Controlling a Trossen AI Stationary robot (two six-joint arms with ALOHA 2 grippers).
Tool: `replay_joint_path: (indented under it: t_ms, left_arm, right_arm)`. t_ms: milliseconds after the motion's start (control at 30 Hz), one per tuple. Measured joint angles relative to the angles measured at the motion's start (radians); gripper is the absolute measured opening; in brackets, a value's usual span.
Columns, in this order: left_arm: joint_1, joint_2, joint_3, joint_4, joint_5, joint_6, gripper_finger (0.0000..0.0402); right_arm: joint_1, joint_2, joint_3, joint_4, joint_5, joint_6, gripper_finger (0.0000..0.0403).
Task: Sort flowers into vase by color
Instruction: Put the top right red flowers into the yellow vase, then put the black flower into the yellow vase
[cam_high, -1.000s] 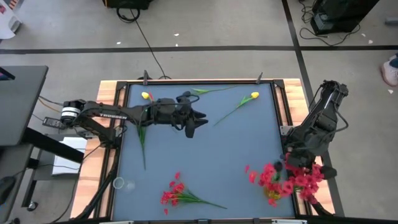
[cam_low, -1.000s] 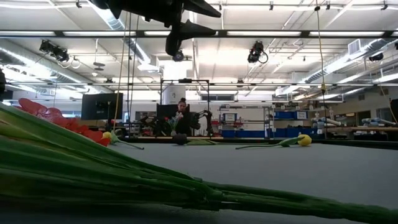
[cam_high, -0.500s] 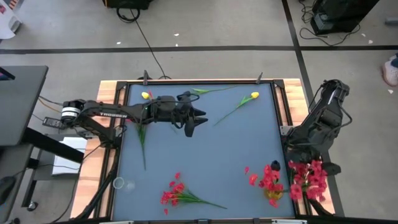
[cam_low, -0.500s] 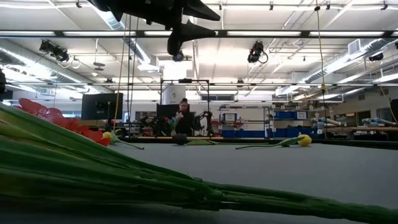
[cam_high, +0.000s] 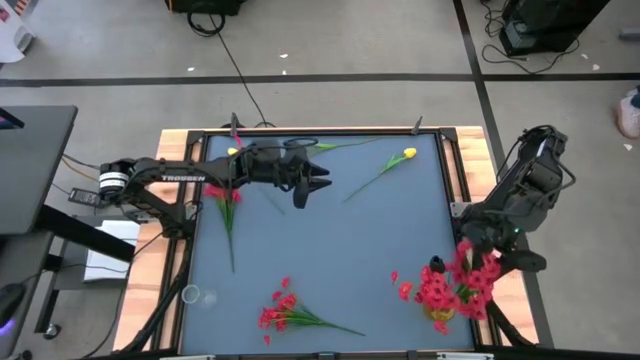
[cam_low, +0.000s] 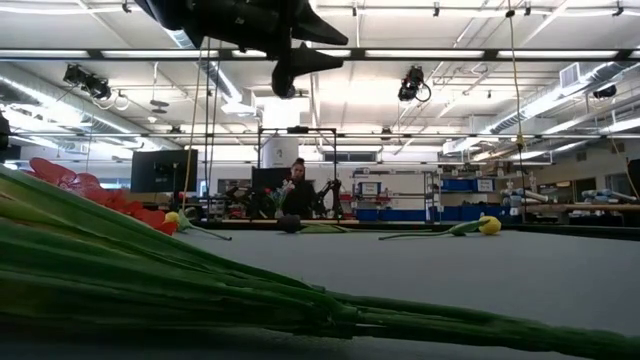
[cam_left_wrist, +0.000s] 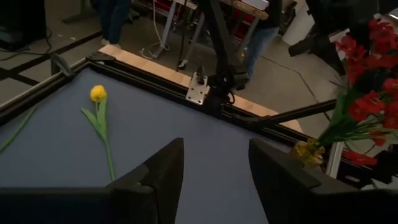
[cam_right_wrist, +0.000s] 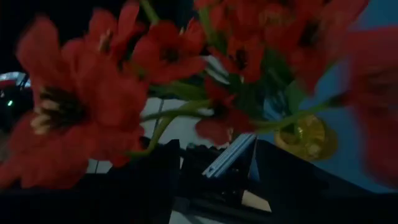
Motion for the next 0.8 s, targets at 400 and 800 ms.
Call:
replay_joint_path:
  t_ms: [400,800]
  left_arm:
    - [0.102,0.0,0.0,-0.01,0.157,0.044,0.0185]
    - [0.27,0.0,0.0,-0.019,0.352,0.086,0.0185]
  right_arm:
    - [-0.006,0.001,0.012,-0.218,0.092,0.066,0.0217]
    - [-0.009,0.002,0.012,-0.356,0.514,0.211,0.0217]
